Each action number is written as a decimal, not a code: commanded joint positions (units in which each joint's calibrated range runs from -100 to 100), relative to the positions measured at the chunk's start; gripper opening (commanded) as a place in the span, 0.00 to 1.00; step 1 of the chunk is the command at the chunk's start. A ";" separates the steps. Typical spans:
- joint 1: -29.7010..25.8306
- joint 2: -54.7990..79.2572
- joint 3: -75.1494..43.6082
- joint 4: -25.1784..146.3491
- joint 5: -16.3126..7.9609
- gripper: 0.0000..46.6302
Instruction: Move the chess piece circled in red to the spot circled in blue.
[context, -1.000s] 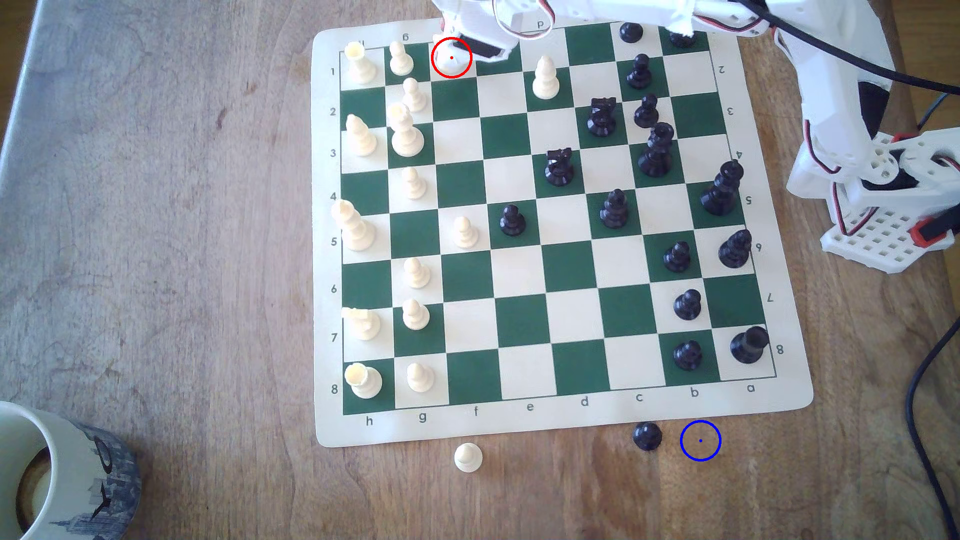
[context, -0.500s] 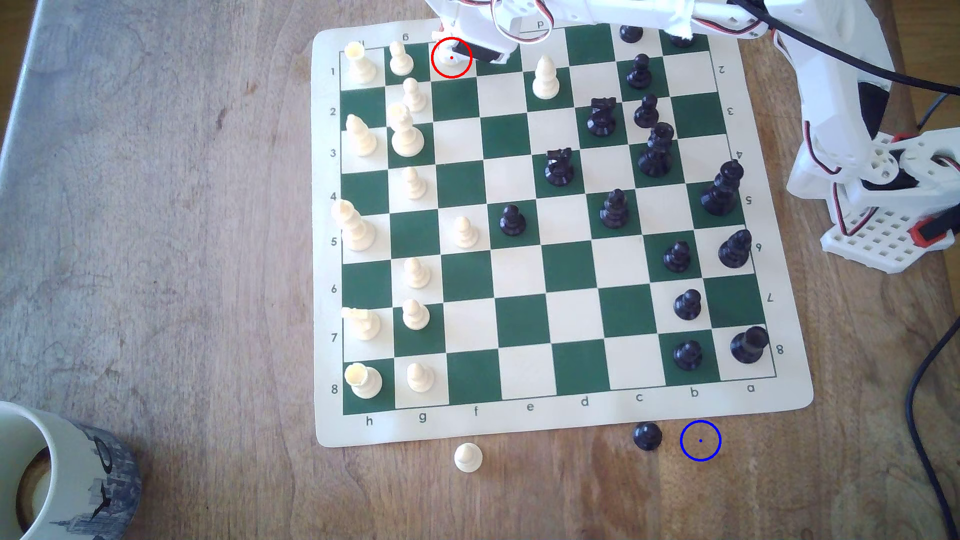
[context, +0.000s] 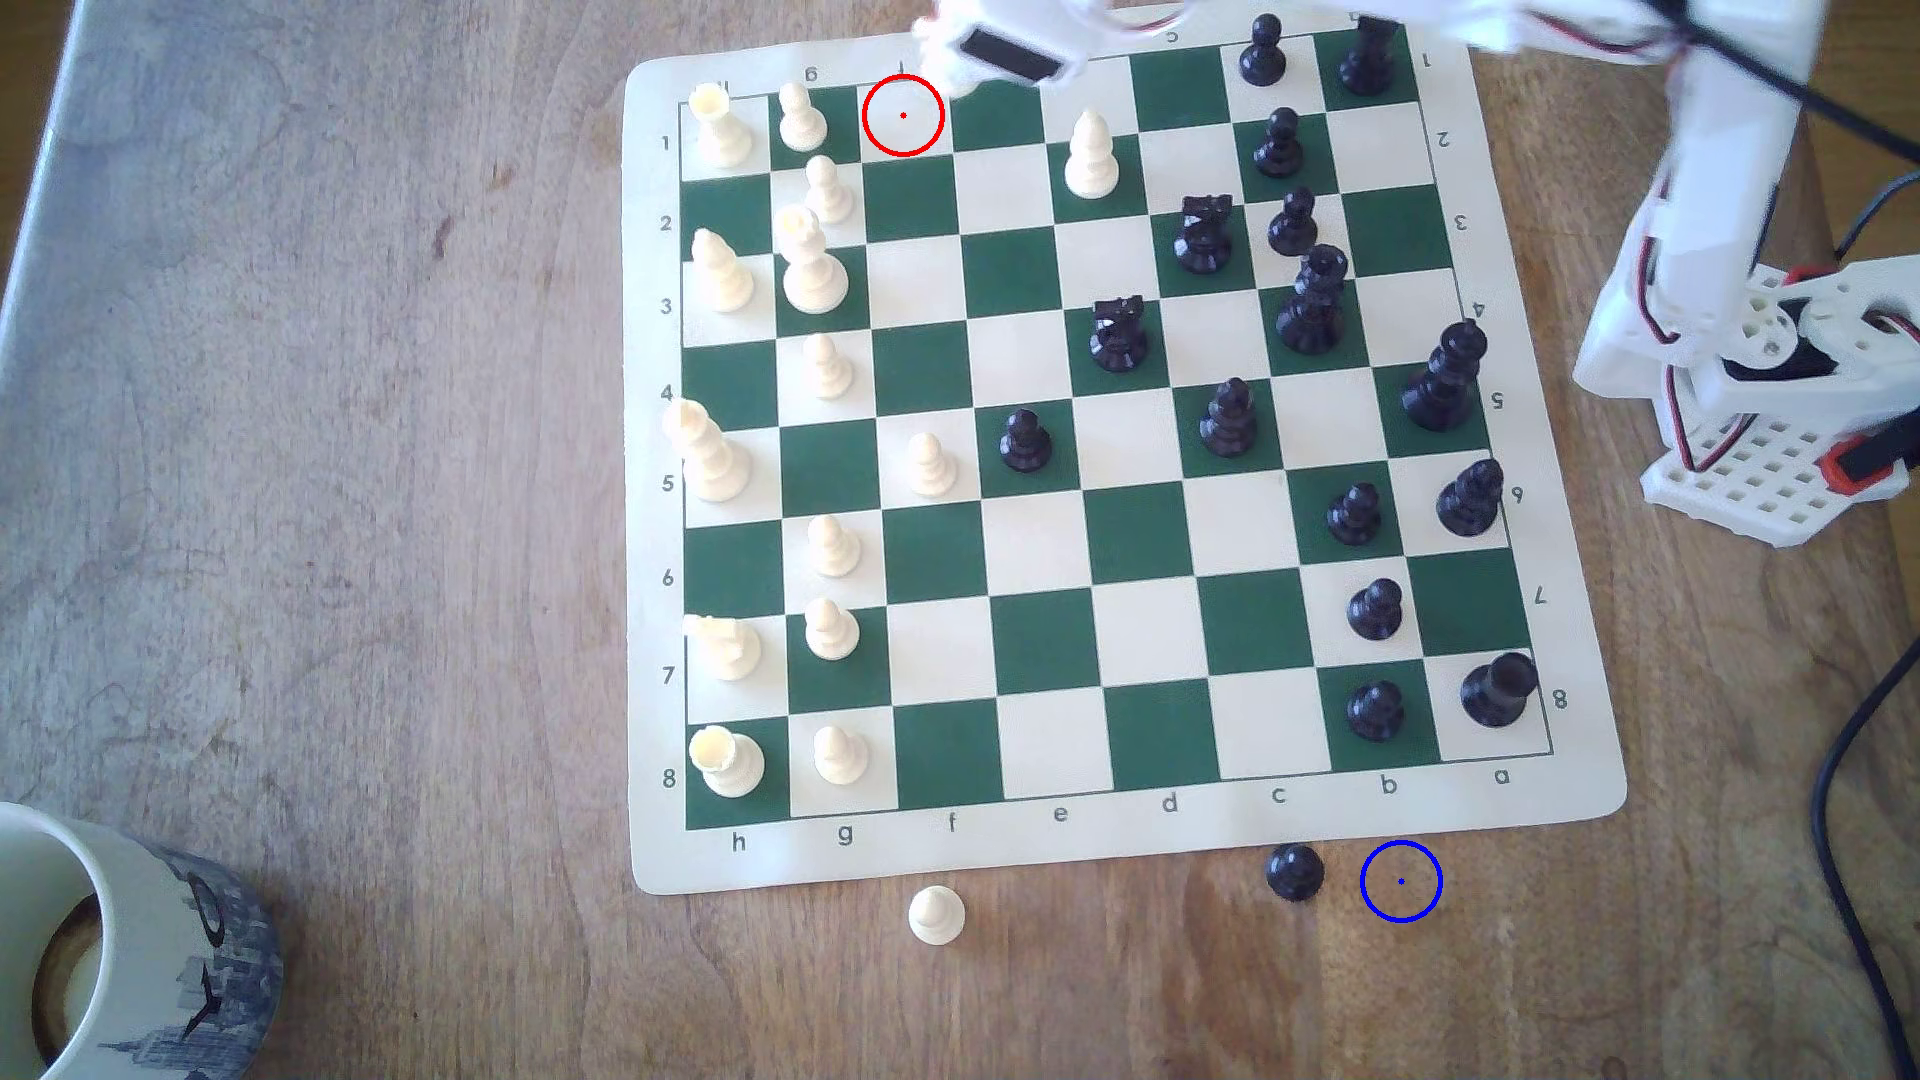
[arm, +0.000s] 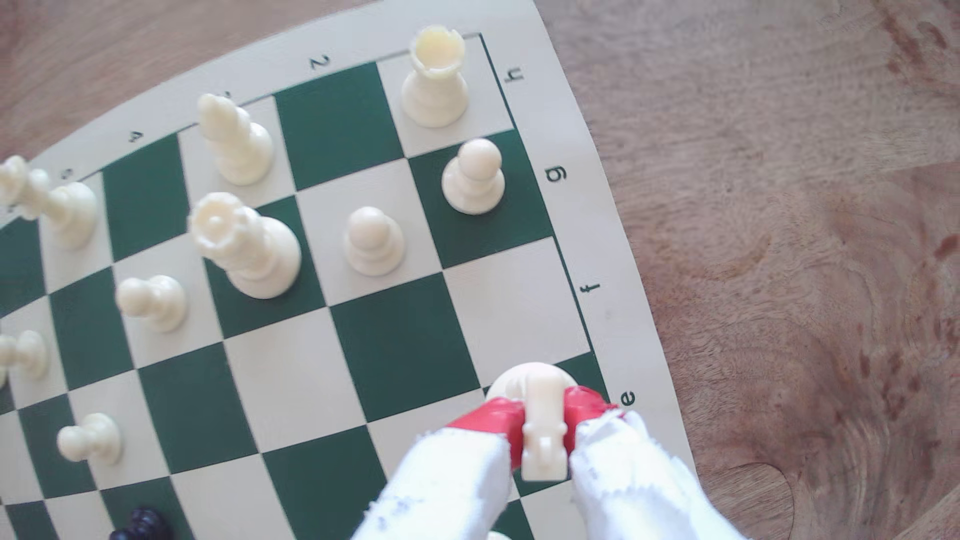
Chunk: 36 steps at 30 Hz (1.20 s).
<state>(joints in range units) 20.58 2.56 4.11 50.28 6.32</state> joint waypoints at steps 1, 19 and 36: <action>-4.27 -22.25 7.04 8.03 -2.15 0.01; -38.06 -77.60 56.99 17.78 -4.93 0.01; -60.11 -52.98 60.08 -6.05 -8.30 0.01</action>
<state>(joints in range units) -36.06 -55.93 64.48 51.63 -1.93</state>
